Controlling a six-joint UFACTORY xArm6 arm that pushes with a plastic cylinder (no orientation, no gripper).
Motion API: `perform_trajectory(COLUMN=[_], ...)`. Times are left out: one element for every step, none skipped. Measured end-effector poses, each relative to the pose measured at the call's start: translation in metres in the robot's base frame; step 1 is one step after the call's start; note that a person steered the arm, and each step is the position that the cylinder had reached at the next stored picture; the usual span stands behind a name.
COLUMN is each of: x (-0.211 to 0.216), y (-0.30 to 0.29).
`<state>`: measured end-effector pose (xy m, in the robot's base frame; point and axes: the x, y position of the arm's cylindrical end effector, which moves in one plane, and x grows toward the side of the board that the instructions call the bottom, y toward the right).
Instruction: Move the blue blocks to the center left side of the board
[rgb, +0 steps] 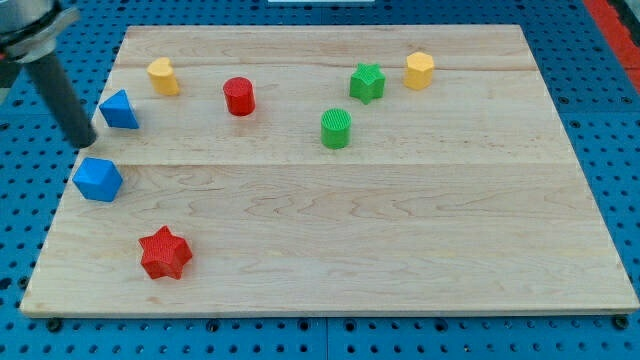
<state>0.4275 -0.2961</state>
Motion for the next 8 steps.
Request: perform_trajectory(x=[0.026,0.047,0.067,0.106,0.097,0.055,0.04,0.045], y=[-0.008,0.028,0.032,0.048,0.094,0.065,0.037,0.115])
